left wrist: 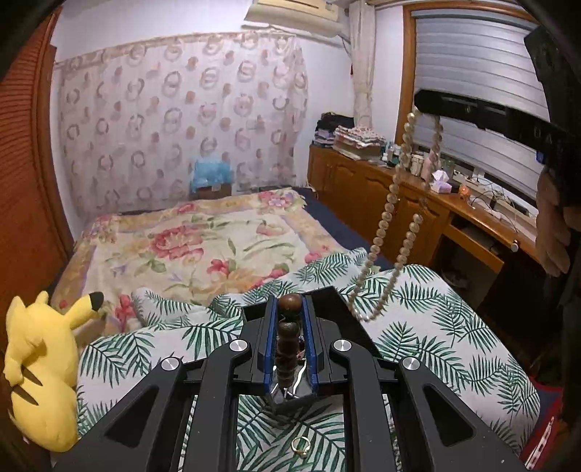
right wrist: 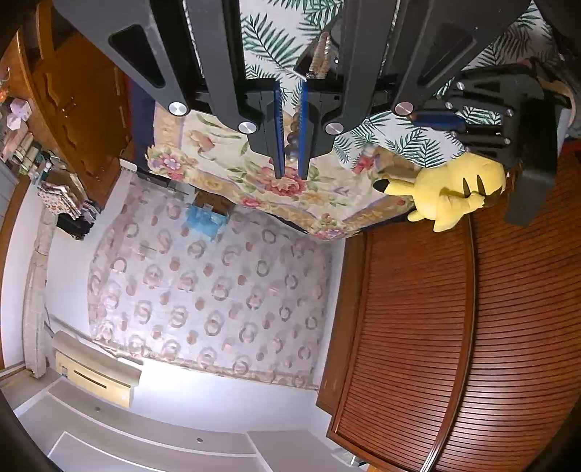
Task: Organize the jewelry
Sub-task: 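Lower the wooden beads into the black box with the left gripper while the right drops pearls there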
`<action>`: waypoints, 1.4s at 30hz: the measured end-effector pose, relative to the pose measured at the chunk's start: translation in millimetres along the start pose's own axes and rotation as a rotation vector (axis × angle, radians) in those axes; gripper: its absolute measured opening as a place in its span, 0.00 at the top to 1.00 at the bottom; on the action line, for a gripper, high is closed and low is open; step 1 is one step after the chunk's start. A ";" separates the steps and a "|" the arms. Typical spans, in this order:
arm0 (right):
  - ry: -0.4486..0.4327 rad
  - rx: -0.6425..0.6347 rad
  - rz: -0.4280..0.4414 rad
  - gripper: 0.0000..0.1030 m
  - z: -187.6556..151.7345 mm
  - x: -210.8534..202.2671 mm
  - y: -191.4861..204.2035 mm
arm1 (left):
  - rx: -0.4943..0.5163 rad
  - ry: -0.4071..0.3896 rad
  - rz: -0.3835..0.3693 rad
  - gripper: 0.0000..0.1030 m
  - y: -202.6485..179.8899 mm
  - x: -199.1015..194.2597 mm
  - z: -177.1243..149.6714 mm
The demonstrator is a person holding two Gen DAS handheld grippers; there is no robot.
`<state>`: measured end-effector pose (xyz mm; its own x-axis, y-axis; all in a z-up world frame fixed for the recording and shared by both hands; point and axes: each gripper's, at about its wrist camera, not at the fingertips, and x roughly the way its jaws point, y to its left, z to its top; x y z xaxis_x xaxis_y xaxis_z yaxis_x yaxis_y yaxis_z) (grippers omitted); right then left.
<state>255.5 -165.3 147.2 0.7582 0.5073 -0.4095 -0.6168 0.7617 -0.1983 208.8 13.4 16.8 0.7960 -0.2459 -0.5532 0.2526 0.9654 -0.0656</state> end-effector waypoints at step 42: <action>0.303 0.220 0.136 0.87 -151.6 95.1 20.1 | -0.023 0.174 -0.022 0.88 3.7 71.0 -41.3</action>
<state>283.2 -162.8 -30.7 0.5557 0.4923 -0.6699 -0.6221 0.7808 0.0578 243.5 3.1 -57.1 0.6823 -0.2503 -0.6868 0.2548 0.9621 -0.0975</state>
